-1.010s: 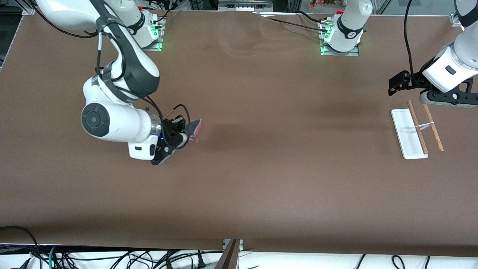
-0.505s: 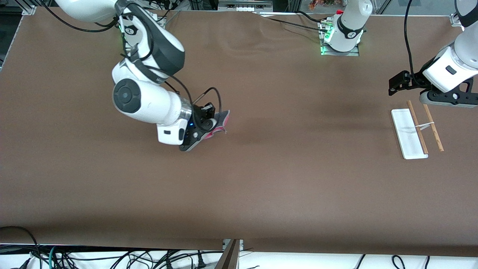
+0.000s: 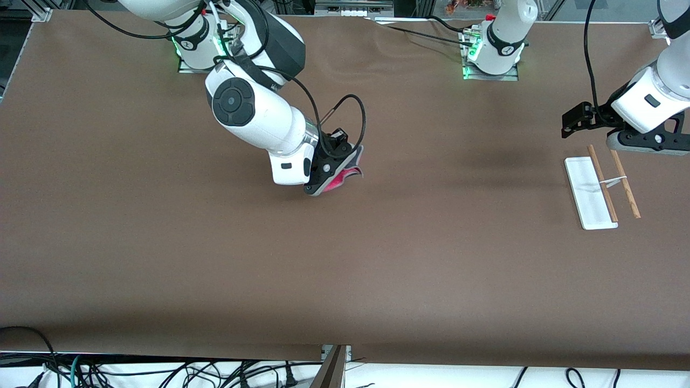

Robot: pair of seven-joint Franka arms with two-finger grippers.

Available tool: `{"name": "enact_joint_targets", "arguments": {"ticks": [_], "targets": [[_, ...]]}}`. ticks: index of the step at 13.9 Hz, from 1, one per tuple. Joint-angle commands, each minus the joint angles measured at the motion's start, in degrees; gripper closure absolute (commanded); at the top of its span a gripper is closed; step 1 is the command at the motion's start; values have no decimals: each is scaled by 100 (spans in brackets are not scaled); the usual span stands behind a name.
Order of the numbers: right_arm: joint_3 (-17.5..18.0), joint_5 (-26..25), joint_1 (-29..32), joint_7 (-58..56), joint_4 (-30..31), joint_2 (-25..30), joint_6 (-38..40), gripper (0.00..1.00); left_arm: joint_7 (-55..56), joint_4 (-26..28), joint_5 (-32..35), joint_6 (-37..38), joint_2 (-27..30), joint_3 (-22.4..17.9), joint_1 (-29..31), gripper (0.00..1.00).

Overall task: Pass towel and hang on rack
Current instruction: 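Carry the towel with the right gripper toward the table middle, then hold the towel with the right gripper while the left gripper approaches it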

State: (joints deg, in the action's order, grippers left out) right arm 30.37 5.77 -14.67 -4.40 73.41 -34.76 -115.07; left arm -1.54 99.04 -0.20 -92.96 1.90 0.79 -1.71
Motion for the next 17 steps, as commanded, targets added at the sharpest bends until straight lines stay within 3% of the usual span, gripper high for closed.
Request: {"name": "enact_joint_targets", "arguments": {"ticks": [1,8,11,17], "targets": [[-22,-41,-141,62,-81,-92,-331,100,-136,-8,-400,-143,12,26,57,0],[-40,-67,-528,308,-72,-197,-446,100,-153,203,-560,-205,-268,26,101,0],[-40,-84,-642,570,-81,-197,-464,100,-31,361,-639,-249,-453,219,92,0],[-48,-85,-836,756,-72,-268,-745,100,1383,792,-1772,-1109,-691,719,74,0]]}}
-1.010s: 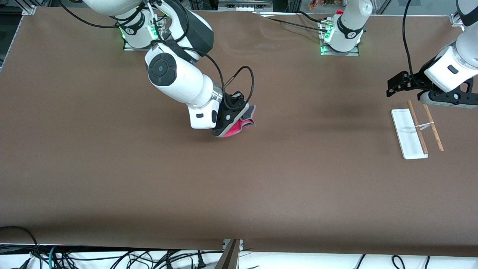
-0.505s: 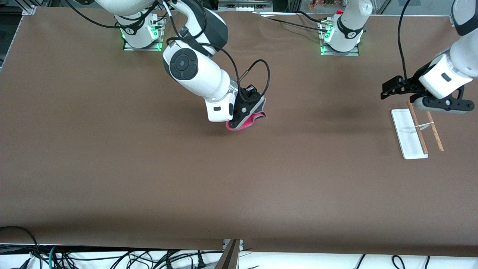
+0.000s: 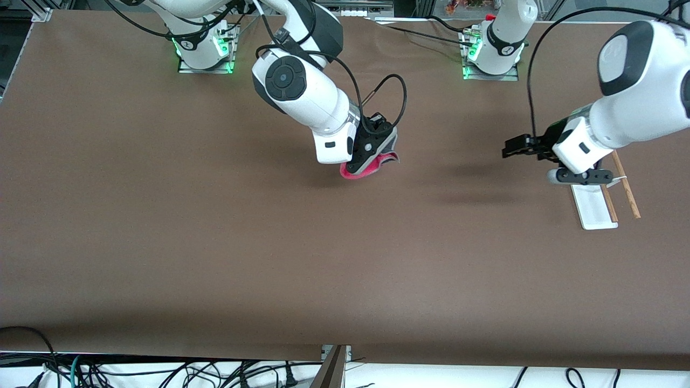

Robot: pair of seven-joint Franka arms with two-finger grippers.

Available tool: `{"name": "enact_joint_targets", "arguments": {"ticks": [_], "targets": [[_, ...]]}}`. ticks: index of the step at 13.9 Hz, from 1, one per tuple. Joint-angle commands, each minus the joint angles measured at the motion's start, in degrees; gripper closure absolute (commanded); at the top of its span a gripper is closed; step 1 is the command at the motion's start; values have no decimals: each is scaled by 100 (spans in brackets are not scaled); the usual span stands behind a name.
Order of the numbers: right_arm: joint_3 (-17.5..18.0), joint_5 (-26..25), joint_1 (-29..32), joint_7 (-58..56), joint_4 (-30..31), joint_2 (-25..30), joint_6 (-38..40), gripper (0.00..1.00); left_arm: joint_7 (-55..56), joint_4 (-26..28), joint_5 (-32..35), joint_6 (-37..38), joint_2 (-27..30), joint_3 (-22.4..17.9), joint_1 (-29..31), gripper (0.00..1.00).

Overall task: Pass towel and hang on rack
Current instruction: 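Hold the towel with the right gripper while the left gripper approaches it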

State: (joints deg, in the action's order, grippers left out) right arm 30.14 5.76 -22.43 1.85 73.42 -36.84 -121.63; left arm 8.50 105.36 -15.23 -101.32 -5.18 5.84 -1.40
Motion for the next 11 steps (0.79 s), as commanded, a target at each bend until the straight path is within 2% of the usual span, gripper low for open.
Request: {"name": "enact_joint_targets", "arguments": {"ticks": [1,4,7,11], "targets": [[-26,-84,-69,132,-73,-60,-88,100,580,213,-400,-430,-27,312,43,0],[-35,-128,-139,132,-73,-103,-106,100,846,284,-883,-687,-159,427,34,0],[-70,-374,-271,140,-73,-165,-290,100,1222,284,-1411,-862,-291,462,-10,0],[-465,-444,-683,140,-82,-174,-352,100,2137,284,-1799,-1319,-519,822,-62,0]]}}
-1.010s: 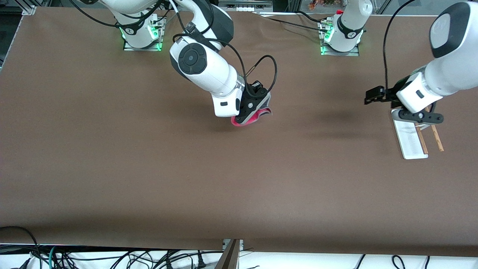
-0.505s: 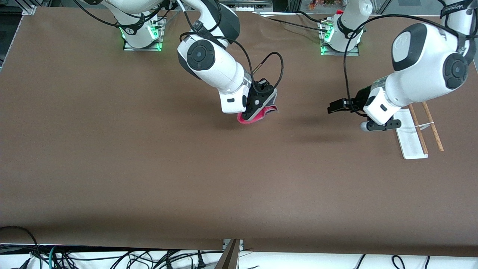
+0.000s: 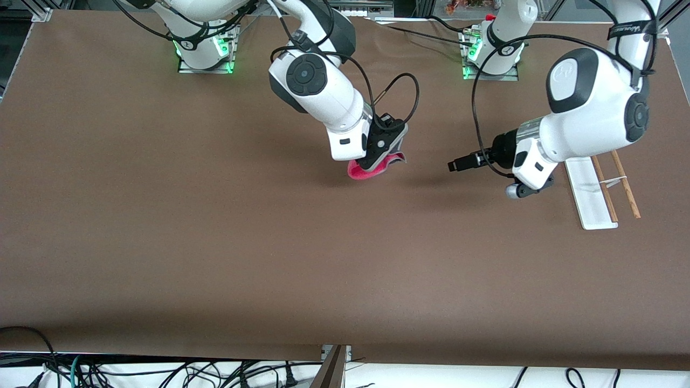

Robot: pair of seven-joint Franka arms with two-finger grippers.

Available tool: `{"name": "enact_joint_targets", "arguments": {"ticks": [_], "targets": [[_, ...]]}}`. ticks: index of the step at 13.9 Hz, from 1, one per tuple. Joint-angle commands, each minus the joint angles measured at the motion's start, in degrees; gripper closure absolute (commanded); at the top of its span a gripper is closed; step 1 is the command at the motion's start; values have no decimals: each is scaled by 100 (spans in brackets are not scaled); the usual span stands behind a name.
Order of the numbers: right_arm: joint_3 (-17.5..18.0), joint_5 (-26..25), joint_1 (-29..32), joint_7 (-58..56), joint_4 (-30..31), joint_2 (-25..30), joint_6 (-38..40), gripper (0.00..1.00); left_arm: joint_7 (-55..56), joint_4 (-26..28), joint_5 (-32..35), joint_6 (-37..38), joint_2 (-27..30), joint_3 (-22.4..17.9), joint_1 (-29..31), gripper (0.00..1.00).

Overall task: Pass towel and hang on rack
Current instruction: 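Hold the towel with the right gripper while the left gripper approaches it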

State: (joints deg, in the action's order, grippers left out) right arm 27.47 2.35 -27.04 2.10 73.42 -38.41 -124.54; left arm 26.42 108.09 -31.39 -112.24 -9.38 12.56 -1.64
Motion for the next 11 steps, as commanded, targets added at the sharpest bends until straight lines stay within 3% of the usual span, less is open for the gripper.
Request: {"name": "enact_joint_targets", "arguments": {"ticks": [1,7,11], "targets": [[-242,-103,-258,115,-83,-18,-70,100,503,10,-270,-298,-134,167,-99,0],[-242,-95,-250,115,-83,0,-184,100,926,150,-842,-745,-407,176,-284,1],[-242,-86,-214,106,-91,0,-184,100,153,283,-824,-1211,-556,176,-293,0]]}}
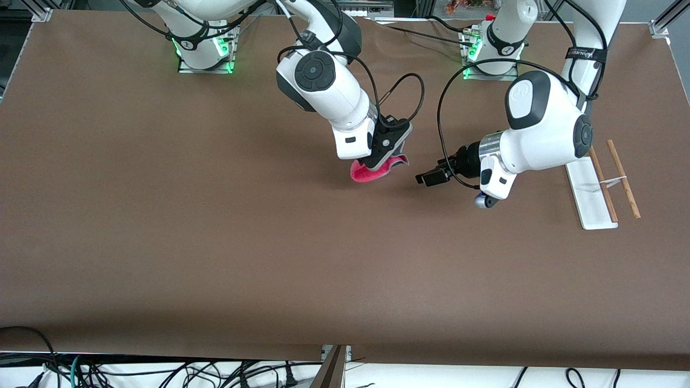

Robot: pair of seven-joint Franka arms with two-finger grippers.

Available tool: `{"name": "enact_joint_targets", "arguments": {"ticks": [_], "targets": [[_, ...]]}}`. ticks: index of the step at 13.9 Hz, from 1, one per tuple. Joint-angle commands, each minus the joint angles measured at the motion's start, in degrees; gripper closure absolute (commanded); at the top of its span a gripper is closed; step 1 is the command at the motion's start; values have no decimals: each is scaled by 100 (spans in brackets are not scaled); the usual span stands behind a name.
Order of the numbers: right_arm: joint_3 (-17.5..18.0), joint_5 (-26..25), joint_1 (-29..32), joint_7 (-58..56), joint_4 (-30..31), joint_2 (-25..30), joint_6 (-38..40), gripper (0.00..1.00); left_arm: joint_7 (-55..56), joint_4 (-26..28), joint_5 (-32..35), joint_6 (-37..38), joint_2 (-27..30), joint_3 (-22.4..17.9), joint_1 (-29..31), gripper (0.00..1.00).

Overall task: Pass towel and hang on rack
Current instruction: 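Hold the towel with the right gripper while the left gripper approaches it, then close the left gripper on the towel beside the right gripper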

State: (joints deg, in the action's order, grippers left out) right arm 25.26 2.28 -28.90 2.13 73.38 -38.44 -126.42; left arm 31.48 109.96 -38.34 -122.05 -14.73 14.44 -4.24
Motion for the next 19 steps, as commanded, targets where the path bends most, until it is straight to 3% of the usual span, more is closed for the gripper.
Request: {"name": "enact_joint_targets", "arguments": {"ticks": [1,10,12,19], "targets": [[-22,-79,-28,103,-87,3,3,100,-388,174,-138,-362,-56,-12,-42,0],[-39,-114,-81,94,-78,-67,-216,100,551,201,-341,-398,128,138,-165,0],[-39,-175,-133,94,-78,-111,-287,100,578,210,-349,-302,216,225,-174,7],[-39,-219,-151,95,-78,-146,-305,100,491,394,-341,24,454,270,-104,11]]}}
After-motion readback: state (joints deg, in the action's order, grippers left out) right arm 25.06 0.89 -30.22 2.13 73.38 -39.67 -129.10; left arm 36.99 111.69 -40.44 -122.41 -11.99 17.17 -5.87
